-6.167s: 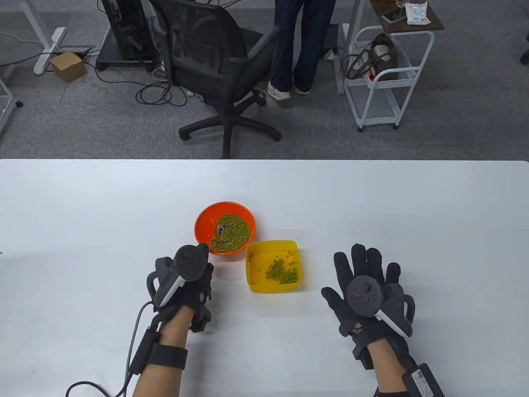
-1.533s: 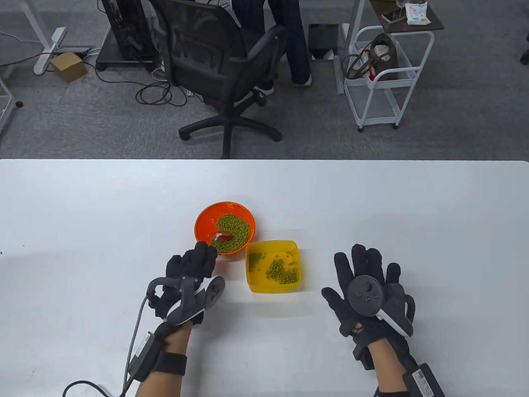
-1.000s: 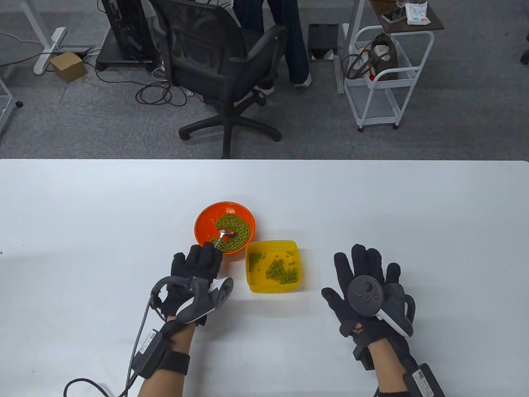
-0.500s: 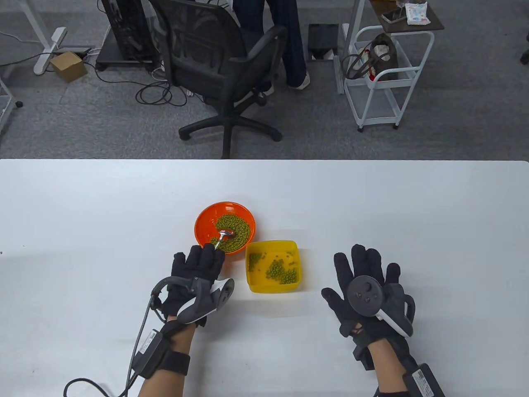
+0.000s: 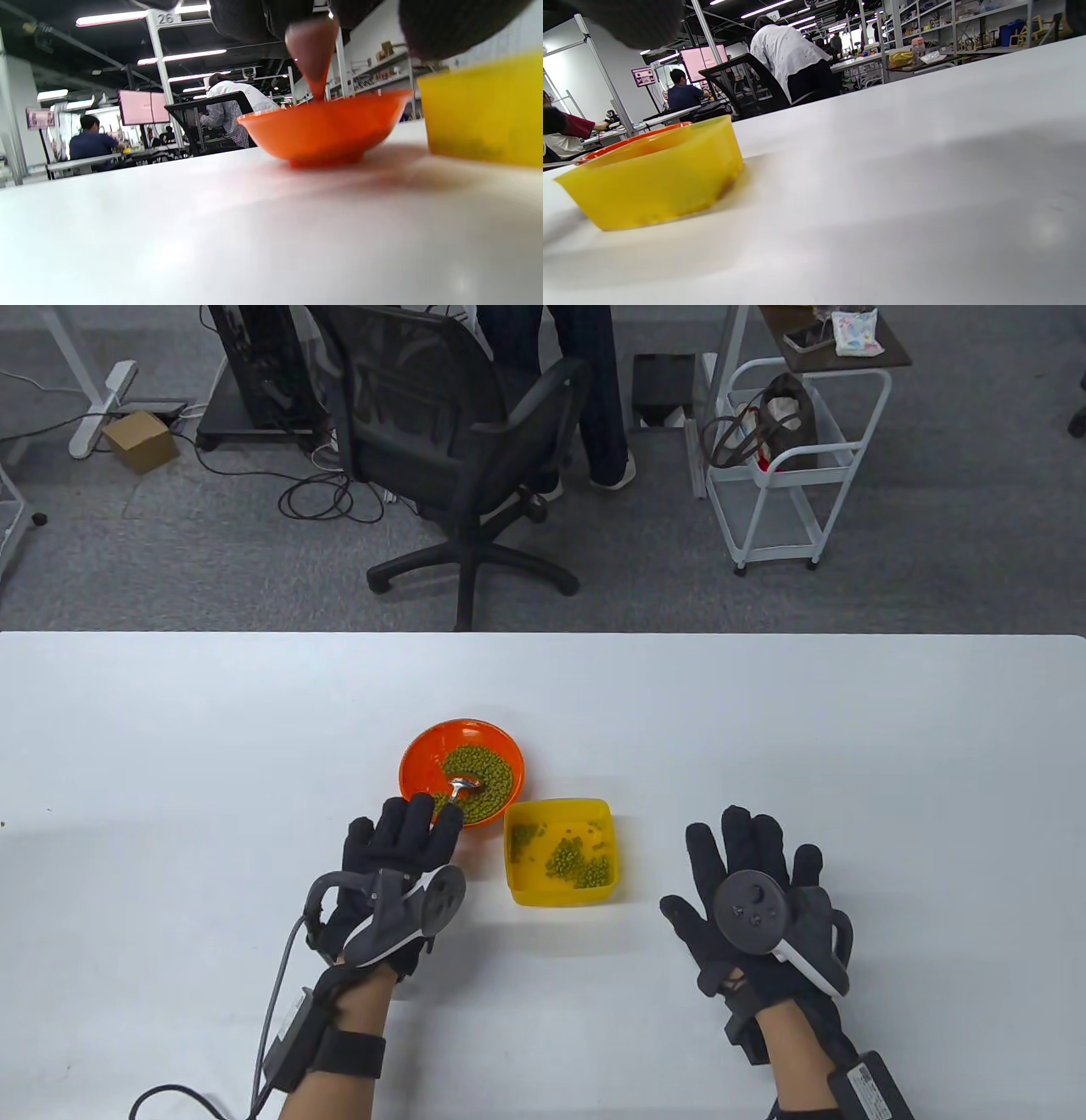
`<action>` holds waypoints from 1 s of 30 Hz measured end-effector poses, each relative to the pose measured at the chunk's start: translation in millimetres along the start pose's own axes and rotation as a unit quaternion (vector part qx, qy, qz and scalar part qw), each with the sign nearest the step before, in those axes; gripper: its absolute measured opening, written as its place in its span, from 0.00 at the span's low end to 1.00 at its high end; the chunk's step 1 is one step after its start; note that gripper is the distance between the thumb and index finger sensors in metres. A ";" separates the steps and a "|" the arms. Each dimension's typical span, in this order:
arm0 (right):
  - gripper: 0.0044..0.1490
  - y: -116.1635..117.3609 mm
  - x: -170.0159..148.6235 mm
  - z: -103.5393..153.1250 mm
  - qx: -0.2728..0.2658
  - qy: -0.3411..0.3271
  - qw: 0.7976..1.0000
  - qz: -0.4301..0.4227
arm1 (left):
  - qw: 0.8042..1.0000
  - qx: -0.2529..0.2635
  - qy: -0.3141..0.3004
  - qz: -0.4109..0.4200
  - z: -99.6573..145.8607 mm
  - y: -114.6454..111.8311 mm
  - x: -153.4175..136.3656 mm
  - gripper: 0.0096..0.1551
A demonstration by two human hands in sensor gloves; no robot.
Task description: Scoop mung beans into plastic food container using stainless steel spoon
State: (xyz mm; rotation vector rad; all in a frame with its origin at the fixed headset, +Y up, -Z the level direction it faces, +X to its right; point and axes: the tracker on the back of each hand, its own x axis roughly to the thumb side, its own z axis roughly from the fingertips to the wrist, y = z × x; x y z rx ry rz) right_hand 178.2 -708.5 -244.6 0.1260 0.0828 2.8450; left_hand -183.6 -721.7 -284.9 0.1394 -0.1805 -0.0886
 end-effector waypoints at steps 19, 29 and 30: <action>0.53 7.9 10.6 0.0 0.006 -0.021 1.000 0.016 | 0.972 -0.001 0.059 0.227 49.4 50.7 -15.0 0.50; 0.53 13.4 13.4 -2.6 0.015 -0.023 0.999 0.032 | 0.981 -0.015 0.058 0.187 51.7 22.3 -8.7 0.49; 0.53 13.6 13.8 -2.8 0.015 -0.023 0.999 0.034 | 0.981 -0.015 0.058 0.183 51.7 21.3 -9.4 0.49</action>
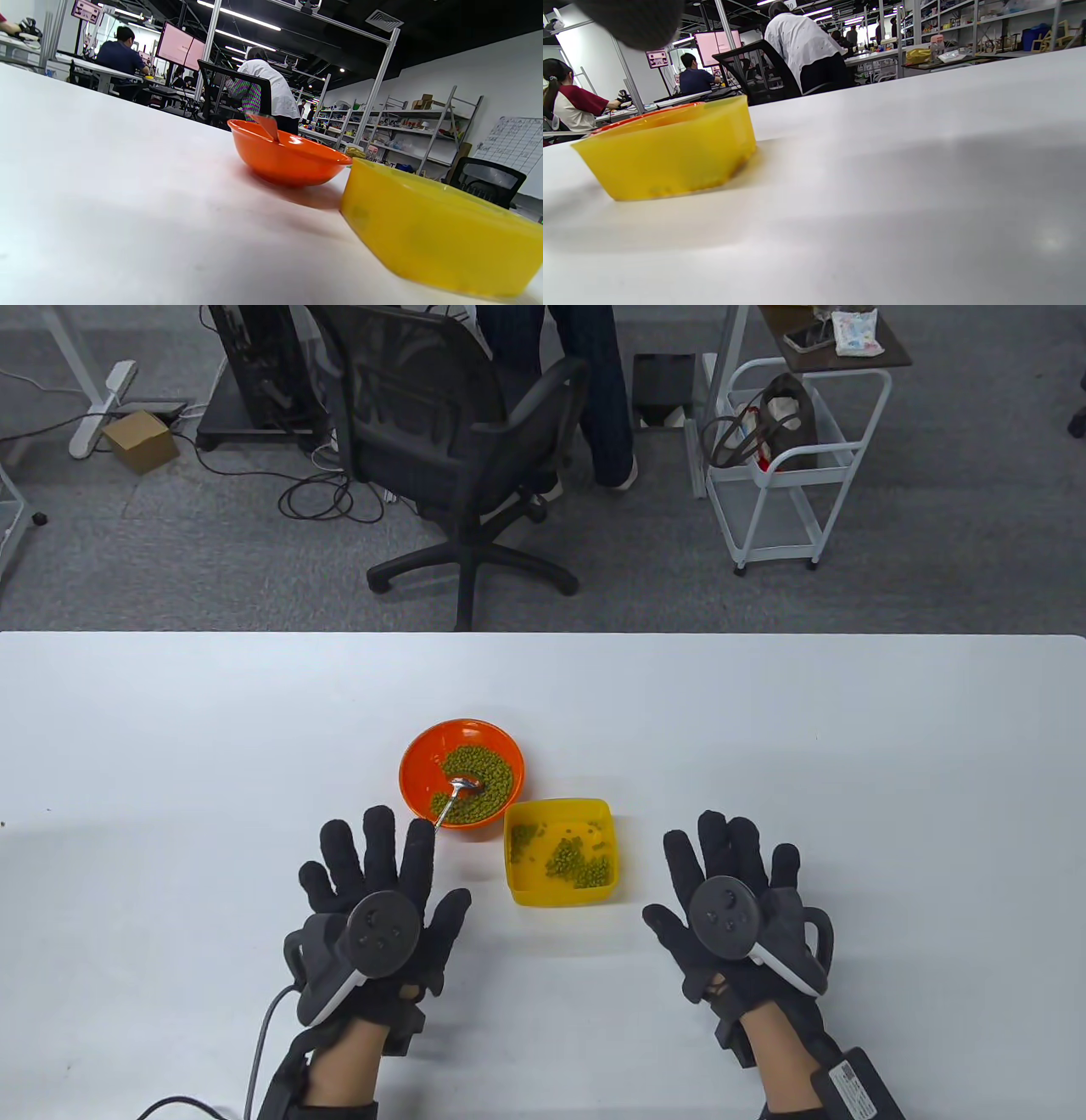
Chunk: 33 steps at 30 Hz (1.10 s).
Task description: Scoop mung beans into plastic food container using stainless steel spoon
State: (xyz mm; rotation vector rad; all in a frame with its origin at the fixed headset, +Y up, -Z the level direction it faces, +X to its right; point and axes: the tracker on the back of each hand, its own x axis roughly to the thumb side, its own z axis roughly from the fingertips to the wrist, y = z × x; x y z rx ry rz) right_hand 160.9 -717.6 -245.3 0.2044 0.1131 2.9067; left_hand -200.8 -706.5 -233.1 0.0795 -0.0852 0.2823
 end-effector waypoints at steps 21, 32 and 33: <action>0.53 0.1 4.0 0.2 0.010 -0.004 1.000 0.007 | 1.000 -0.014 0.010 -0.023 -1.7 -6.8 -3.7 0.48; 0.53 0.5 4.4 0.2 0.012 -0.004 1.000 0.008 | 0.999 -0.016 0.009 -0.028 -1.8 -7.8 -2.7 0.48; 0.53 0.5 4.5 0.2 0.012 -0.004 1.000 0.008 | 0.999 -0.016 0.009 -0.029 -1.8 -8.0 -2.7 0.48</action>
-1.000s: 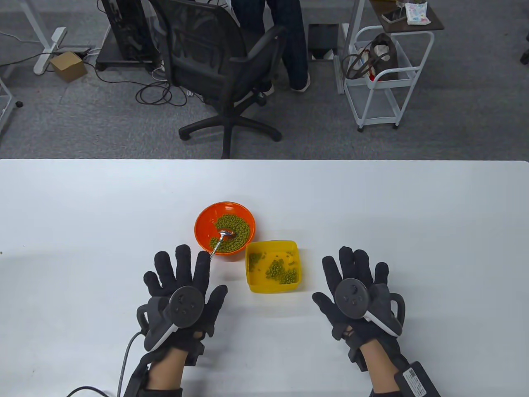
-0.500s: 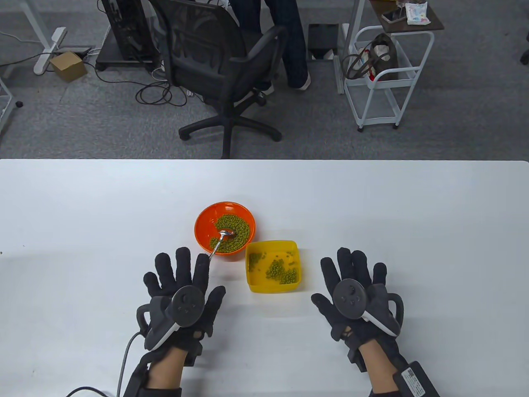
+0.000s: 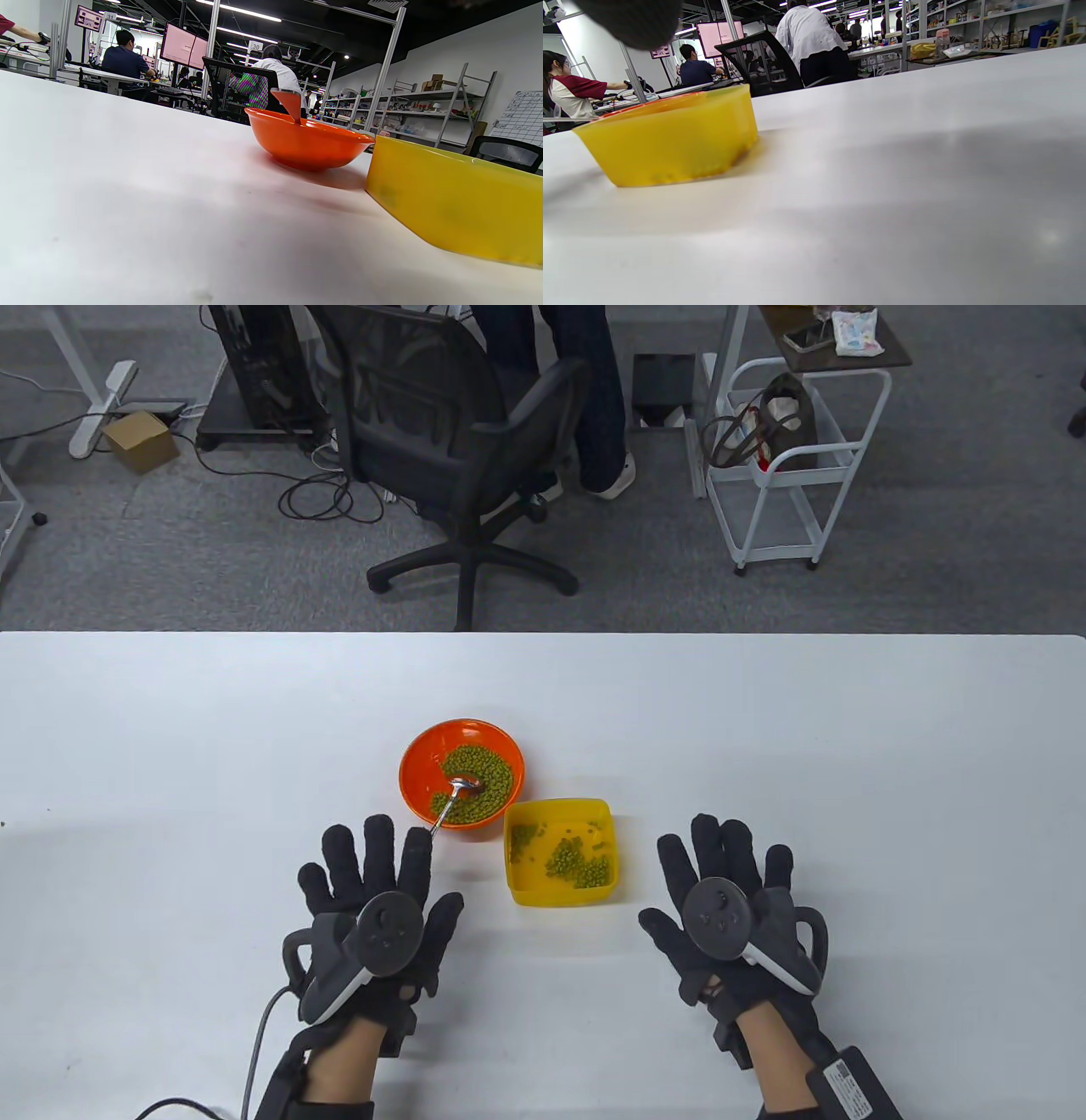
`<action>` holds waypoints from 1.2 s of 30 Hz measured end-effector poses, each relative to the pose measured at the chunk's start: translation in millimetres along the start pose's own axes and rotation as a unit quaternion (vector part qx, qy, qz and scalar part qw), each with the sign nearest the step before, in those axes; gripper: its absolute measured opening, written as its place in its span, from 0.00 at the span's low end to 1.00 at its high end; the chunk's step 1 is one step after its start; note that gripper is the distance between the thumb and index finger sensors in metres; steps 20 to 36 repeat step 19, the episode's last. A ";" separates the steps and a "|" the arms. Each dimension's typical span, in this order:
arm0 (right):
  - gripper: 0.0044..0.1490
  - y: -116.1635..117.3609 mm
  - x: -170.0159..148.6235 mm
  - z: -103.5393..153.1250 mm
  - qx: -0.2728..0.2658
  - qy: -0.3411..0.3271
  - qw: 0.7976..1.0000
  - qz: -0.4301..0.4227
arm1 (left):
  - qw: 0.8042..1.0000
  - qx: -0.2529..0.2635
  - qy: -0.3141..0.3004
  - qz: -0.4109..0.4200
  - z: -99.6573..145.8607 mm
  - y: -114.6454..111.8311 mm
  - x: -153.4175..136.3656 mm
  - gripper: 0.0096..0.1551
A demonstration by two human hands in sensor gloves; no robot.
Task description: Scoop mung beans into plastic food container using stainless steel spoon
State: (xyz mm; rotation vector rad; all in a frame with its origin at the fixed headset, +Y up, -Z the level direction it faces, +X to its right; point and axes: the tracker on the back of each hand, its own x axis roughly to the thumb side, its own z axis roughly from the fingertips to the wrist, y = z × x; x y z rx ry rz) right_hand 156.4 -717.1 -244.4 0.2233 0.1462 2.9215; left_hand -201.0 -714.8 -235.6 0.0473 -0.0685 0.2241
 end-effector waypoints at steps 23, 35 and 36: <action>0.53 0.3 0.3 0.6 0.004 0.002 1.000 0.001 | 1.000 -0.001 -0.001 -0.002 -0.1 -0.9 0.9 0.48; 0.53 0.3 0.3 0.6 0.004 0.002 1.000 0.001 | 1.000 -0.001 -0.001 -0.002 -0.1 -0.9 0.9 0.48; 0.53 0.3 0.3 0.6 0.004 0.002 1.000 0.001 | 1.000 -0.001 -0.001 -0.002 -0.1 -0.9 0.9 0.48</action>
